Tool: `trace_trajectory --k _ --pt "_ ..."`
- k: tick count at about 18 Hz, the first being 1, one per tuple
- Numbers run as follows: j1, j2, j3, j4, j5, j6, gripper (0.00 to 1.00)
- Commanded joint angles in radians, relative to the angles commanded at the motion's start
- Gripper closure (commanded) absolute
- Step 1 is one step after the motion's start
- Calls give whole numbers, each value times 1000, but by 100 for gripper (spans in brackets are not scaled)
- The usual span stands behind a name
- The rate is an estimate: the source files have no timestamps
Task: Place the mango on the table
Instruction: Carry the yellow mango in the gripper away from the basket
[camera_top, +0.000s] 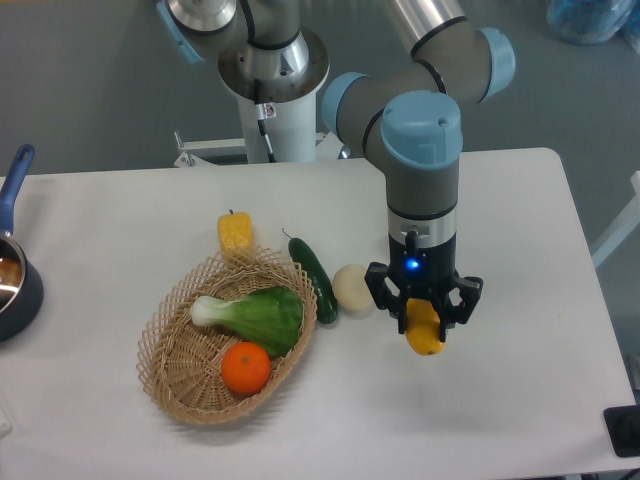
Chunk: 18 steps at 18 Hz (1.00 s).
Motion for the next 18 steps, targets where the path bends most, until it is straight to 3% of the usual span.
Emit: trace_trajectory --k 11,18 --pt "20 -14 -6 -2 5 90 54" --pt "70 -61 -35 3 12 274 54"
